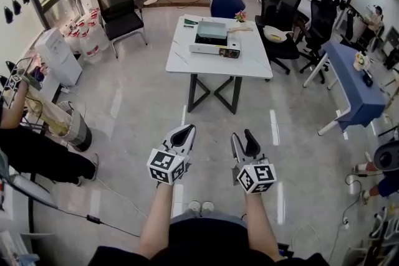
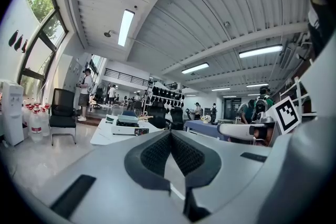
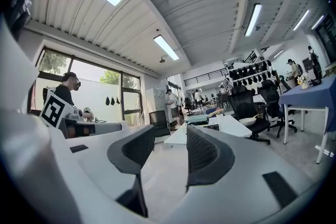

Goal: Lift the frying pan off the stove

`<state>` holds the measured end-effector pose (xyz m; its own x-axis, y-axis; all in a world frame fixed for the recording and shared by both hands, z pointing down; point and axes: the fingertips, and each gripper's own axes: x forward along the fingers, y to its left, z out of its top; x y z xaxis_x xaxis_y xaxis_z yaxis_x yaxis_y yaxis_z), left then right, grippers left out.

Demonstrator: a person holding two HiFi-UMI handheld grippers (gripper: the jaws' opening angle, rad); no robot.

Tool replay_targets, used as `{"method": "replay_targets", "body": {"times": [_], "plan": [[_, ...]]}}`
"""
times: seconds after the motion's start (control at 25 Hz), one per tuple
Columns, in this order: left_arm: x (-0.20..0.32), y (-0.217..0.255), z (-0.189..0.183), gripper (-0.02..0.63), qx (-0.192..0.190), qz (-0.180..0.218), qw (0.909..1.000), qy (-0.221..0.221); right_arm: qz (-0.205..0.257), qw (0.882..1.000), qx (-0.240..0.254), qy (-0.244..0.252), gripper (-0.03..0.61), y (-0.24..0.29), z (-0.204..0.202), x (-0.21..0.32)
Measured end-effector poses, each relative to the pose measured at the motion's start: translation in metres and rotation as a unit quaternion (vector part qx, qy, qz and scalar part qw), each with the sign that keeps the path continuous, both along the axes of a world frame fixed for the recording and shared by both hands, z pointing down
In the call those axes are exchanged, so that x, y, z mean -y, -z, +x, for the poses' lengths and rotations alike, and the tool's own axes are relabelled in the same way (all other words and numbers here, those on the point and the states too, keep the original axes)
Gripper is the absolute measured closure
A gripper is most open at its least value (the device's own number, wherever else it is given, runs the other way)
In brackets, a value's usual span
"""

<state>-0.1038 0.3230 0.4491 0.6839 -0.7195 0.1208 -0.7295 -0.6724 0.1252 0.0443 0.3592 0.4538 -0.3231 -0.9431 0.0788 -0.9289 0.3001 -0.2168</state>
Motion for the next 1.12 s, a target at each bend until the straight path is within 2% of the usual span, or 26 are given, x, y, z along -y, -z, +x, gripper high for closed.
{"method": "replay_targets", "body": {"times": [0.24, 0.4, 0.64, 0.92, 1.12], "plan": [[0.009, 0.004, -0.011, 0.597, -0.007, 0.006, 0.9999, -0.006, 0.005, 1.0, 0.008, -0.006, 0.37, 0.004, -0.007, 0.011], [0.014, 0.005, -0.021, 0.597, -0.008, 0.014, 0.9998, -0.009, 0.016, 1.0, 0.005, -0.016, 0.364, 0.007, -0.013, 0.016], [0.022, -0.002, -0.027, 0.597, -0.001, 0.013, 0.9997, -0.018, 0.014, 0.999, 0.015, -0.043, 0.364, 0.001, 0.0, 0.022], [0.06, -0.002, -0.032, 0.597, -0.009, 0.018, 0.9997, -0.013, 0.021, 0.998, 0.009, -0.053, 0.364, 0.003, 0.009, 0.054], [0.104, 0.001, -0.025, 0.597, -0.01, 0.028, 0.9995, -0.014, 0.033, 0.998, 0.004, -0.055, 0.364, 0.008, 0.02, 0.097]]}}
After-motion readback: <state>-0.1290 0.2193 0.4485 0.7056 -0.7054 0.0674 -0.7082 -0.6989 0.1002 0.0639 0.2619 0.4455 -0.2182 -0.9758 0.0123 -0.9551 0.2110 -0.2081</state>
